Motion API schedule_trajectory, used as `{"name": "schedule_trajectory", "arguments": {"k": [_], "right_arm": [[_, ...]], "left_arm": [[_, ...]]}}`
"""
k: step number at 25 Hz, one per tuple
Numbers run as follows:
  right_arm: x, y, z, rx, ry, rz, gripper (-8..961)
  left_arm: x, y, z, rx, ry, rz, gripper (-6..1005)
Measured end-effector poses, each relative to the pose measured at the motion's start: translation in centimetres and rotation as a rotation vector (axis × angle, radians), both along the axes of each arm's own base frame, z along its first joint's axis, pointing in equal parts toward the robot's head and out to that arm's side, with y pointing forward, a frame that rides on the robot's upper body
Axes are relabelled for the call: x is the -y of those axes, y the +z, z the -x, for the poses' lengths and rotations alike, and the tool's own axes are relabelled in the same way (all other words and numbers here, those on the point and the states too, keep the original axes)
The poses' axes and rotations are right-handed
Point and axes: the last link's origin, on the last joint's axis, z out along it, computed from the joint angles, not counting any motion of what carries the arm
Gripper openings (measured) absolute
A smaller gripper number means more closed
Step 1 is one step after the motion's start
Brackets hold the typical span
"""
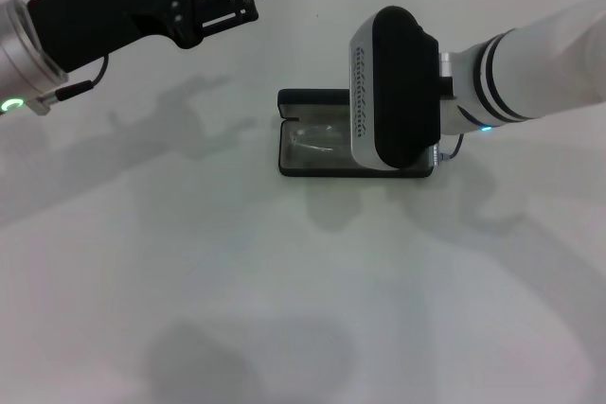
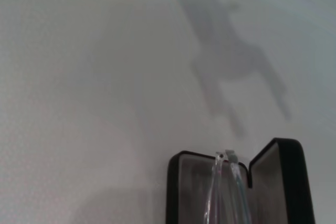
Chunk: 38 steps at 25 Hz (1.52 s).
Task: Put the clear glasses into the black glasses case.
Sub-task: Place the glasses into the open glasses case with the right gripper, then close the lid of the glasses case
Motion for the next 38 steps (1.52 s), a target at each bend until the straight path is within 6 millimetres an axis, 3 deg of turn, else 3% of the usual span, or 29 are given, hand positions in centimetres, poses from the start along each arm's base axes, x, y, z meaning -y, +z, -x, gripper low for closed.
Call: {"name": "schedule_trajectory", "arguments": {"k": [10, 18, 22, 31, 37, 38], "right_arm": [[0.4, -0.3, -1.0, 0.016, 0.034, -0.026, 166], [2.0, 0.6, -0.8, -0.034, 0.059, -0.044, 293], [3.1, 1.6, -0.6, -0.071, 0.036, -0.026, 295], [4.0, 6.7, -1.9, -0.368, -0.136, 0.211, 299], [2.6, 10.7, -5.6, -0.633, -0.273, 0.234, 302], [2.1, 12.1, -7.5, -0.737, -0.323, 0.175, 303]], "left_arm": [[-0.2, -0.1, -0.2, -0.003, -0.001, 0.001, 803], [-0.1, -0.2, -0.1, -0.002, 0.004, 0.007, 802], [0.0, -0.2, 0.0, 0.001, 0.009, 0.006, 802], [-0.6, -0.8, -0.6, -0.001, 0.021, 0.003, 802], [-1.7, -2.0, -0.9, -0.045, 0.063, 0.003, 803], [-2.2, -2.5, -0.8, -0.069, 0.096, -0.004, 803]]}}
